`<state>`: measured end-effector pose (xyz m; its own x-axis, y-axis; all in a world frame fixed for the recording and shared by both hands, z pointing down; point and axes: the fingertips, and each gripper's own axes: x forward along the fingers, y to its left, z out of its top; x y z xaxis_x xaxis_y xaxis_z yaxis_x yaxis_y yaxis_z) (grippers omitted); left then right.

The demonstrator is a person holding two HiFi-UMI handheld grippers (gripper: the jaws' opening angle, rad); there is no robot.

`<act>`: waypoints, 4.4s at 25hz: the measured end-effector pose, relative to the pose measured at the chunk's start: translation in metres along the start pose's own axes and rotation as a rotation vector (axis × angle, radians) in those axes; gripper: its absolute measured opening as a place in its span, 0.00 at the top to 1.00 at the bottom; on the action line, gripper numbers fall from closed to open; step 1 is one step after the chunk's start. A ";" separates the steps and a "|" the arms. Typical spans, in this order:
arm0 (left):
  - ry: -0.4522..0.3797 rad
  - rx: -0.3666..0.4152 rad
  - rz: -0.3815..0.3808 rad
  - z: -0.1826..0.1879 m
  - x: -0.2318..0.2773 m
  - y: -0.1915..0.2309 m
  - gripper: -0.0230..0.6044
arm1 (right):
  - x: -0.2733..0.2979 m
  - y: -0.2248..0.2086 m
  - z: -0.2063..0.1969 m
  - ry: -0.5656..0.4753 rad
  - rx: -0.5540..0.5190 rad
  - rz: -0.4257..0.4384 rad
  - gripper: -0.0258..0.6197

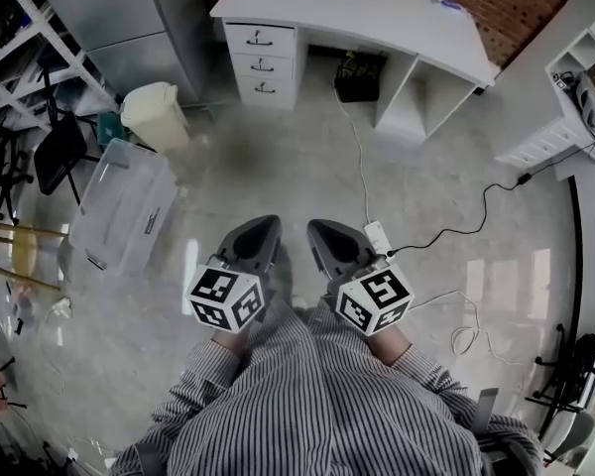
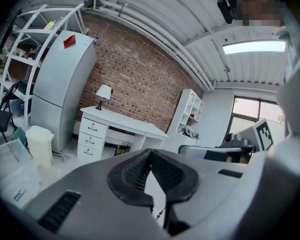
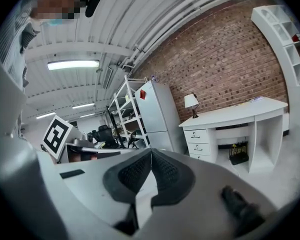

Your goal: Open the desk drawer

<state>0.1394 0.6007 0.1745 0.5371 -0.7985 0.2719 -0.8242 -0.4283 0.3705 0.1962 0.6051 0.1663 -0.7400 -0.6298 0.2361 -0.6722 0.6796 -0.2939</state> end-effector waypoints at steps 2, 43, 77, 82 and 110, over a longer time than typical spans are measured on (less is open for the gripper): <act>0.004 0.006 0.003 0.006 0.012 0.014 0.94 | 0.015 -0.012 0.006 -0.002 -0.002 -0.022 0.93; 0.028 0.004 -0.049 0.184 0.252 0.313 0.94 | 0.385 -0.189 0.123 0.036 0.077 -0.074 0.93; 0.218 -0.035 -0.049 0.212 0.418 0.392 0.94 | 0.517 -0.350 0.165 0.092 0.230 -0.049 0.93; 0.232 -0.052 -0.047 0.212 0.408 0.404 0.94 | 0.518 -0.348 0.161 0.102 0.247 -0.095 0.93; 0.254 -0.184 -0.116 0.171 0.455 0.489 0.94 | 0.582 -0.375 0.097 0.253 0.234 -0.107 0.93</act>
<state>-0.0501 -0.0446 0.3281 0.6724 -0.6076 0.4228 -0.7210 -0.4083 0.5599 0.0200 -0.0525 0.3242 -0.6678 -0.5597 0.4907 -0.7442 0.4914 -0.4524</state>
